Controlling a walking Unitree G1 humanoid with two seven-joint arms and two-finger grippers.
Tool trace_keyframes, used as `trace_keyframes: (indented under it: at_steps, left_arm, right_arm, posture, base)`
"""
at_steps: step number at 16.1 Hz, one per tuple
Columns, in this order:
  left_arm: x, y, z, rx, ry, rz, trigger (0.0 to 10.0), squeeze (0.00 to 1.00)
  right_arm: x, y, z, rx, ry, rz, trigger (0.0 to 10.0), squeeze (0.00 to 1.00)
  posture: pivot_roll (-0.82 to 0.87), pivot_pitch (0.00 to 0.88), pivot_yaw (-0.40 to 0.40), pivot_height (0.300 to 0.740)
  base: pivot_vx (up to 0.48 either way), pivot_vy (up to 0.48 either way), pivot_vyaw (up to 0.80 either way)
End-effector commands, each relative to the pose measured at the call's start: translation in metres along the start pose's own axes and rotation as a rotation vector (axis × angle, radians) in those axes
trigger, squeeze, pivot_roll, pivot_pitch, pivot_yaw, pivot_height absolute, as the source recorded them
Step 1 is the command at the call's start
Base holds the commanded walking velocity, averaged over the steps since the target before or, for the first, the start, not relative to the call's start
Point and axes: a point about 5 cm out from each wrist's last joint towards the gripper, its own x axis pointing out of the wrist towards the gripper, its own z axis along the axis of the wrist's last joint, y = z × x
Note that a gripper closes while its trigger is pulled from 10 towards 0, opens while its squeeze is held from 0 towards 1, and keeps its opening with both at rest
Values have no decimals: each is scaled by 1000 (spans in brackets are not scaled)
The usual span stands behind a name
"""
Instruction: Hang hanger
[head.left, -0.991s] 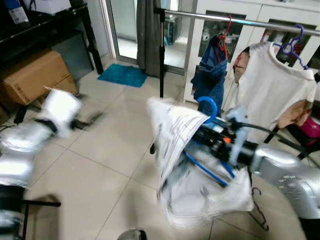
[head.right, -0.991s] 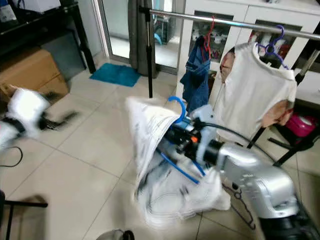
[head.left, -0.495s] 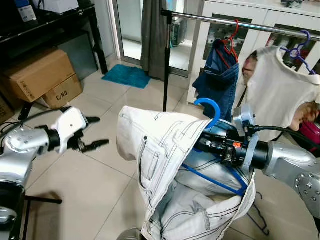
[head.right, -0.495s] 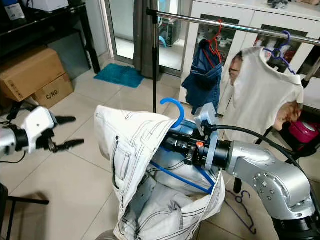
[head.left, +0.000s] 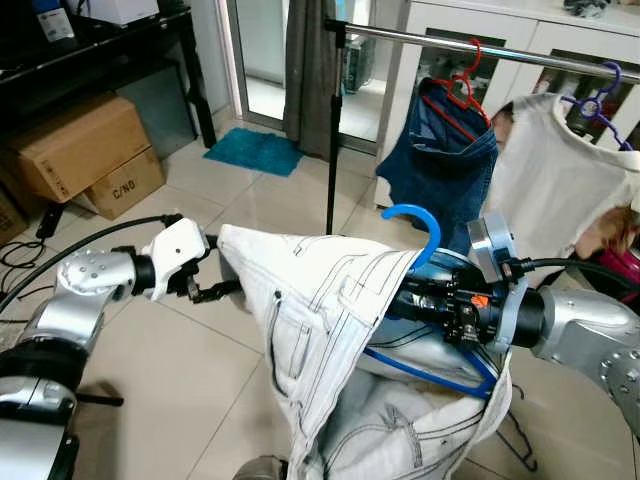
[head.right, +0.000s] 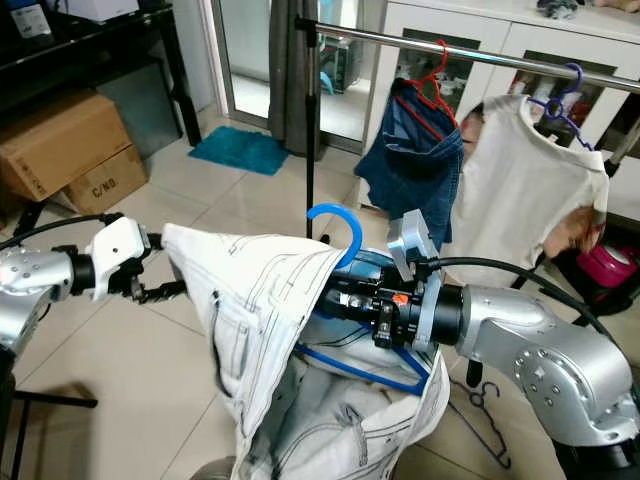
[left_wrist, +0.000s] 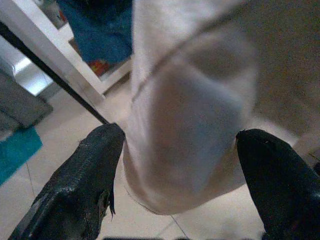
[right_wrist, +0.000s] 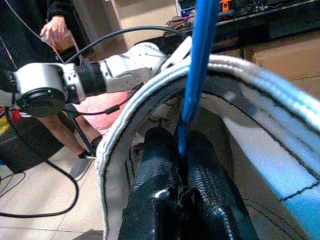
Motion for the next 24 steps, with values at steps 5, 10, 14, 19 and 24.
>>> trace_keyframes:
  at_steps: [5,10,14,19,24]
  left_arm:
    - [8,1,4,25,-37,24,0,0]
    - [10,1,5,28,-67,36,0,0]
    - [10,1,2,5,-75,48,0,0]
    - [3,13,-5,-126,-94,202,0,0]
    - [-11,20,-24,-306,-70,371,0,0]
  right_arm:
    - [-2,6,8,-26,-30,31,10000,0]
    - [-1,5,8,-26,-27,38,10000,0]
    - [-1,4,8,-29,-23,37,10000,0]
    - [-2,4,8,-28,-26,30,10000,0]
    - [-5,4,8,-24,-31,22,10000,0]
  posture:
    - [-93,3,39,740]
    - [-88,2,32,740]
    - [-88,0,29,740]
    - [-90,0,31,740]
    - [-91,0,32,740]
  base:
    - [0,0,0]
    - [0,0,0]
    - [0,0,0]
    - [0,0,0]
    - [0,0,0]
